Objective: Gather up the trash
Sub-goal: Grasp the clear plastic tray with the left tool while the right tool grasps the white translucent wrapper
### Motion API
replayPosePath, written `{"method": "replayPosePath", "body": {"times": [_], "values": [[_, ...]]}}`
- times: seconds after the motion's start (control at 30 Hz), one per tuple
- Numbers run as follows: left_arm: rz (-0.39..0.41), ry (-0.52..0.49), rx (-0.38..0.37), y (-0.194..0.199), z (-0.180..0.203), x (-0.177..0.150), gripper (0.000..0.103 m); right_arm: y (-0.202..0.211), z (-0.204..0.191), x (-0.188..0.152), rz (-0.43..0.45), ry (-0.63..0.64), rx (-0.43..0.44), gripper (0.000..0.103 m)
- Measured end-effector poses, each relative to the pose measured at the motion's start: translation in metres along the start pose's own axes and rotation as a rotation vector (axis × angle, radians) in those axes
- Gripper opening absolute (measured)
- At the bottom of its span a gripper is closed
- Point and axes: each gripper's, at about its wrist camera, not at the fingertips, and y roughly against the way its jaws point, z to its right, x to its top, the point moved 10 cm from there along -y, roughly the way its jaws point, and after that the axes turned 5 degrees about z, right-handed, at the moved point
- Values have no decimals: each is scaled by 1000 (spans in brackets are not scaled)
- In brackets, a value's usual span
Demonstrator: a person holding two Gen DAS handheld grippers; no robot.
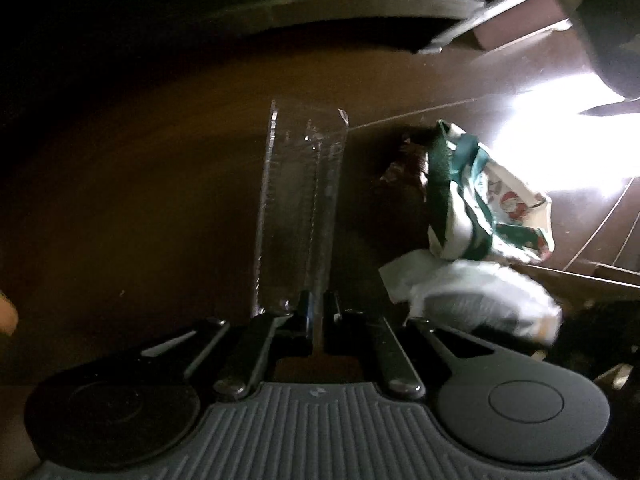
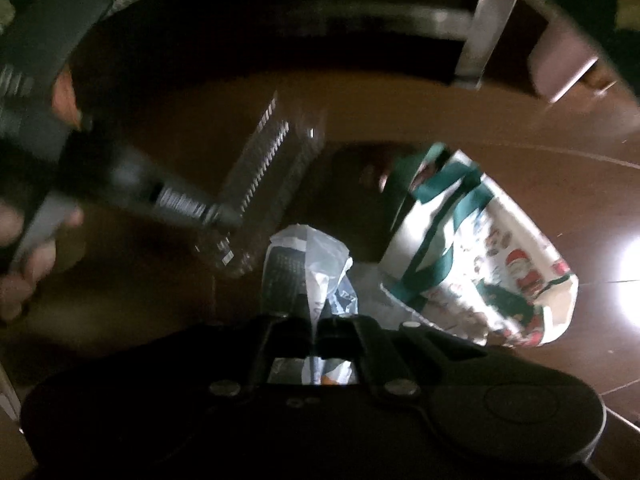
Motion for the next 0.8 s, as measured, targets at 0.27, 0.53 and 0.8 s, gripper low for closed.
{"method": "replayPosePath", "body": {"times": [0.27, 0.53, 0.8], "values": [[43, 43, -7, 31, -13, -9, 4, 50, 2, 9, 95, -29, -5, 2], [38, -43, 21, 6, -7, -2, 61, 26, 19, 11, 70, -106, 28, 2], [4, -83, 86, -49, 1, 13, 66, -5, 15, -6, 8, -127, 112, 3]]}}
